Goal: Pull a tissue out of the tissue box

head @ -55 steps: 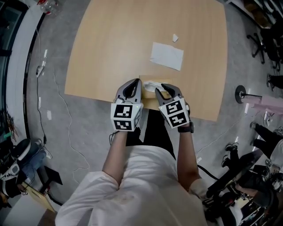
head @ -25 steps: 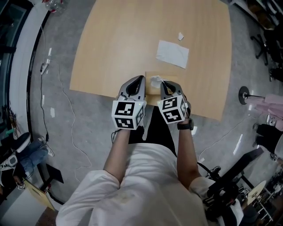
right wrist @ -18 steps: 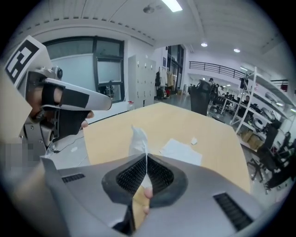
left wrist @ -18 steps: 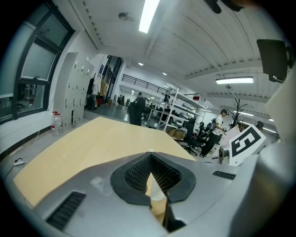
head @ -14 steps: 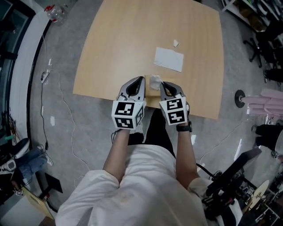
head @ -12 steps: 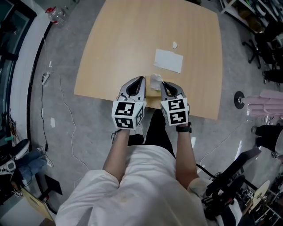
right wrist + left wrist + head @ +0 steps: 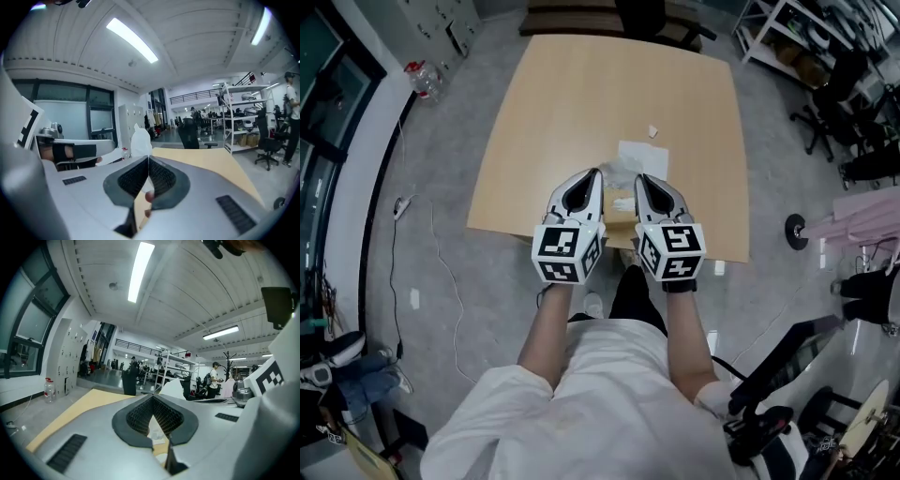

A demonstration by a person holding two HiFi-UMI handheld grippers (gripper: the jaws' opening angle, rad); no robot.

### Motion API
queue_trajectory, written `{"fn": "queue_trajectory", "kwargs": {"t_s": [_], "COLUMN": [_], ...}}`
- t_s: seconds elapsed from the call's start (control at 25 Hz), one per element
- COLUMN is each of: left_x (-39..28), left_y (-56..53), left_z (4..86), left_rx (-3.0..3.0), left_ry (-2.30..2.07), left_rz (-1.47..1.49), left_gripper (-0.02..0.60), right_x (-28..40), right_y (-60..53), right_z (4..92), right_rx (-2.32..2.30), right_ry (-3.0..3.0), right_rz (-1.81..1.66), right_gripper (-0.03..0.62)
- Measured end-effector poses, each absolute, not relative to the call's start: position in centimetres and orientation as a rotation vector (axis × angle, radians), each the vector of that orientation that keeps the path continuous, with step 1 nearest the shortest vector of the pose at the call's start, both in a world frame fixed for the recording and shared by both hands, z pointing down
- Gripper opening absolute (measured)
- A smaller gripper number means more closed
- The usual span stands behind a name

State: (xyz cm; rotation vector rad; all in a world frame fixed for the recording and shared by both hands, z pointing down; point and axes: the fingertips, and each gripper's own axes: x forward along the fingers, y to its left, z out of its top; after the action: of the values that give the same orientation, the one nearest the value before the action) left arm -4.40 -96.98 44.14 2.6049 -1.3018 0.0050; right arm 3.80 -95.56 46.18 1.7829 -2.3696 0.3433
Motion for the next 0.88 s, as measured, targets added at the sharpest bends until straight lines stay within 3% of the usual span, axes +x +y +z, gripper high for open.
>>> {"fn": "queue_trajectory", "kwargs": {"t_s": [0.32, 0.88], "left_x": [-4.9, 0.1], "left_y": [-91.9, -92.0], "left_z": [35.7, 32.0], "left_rx": [2.684, 2.672], "left_ry": [-1.336, -1.460], "left_rz": [-0.163, -0.221], "left_gripper": [-0.006, -0.006], "right_x": [3.9, 10.2], "right_y": [-90.3, -91.1], "right_z": [36.5, 33.0], "right_rx": [1.985, 1.983], "right_ry": [-2.428, -2.429], "right_rz": [0.204, 0.143], "right_gripper": [0.008, 0.006]}}
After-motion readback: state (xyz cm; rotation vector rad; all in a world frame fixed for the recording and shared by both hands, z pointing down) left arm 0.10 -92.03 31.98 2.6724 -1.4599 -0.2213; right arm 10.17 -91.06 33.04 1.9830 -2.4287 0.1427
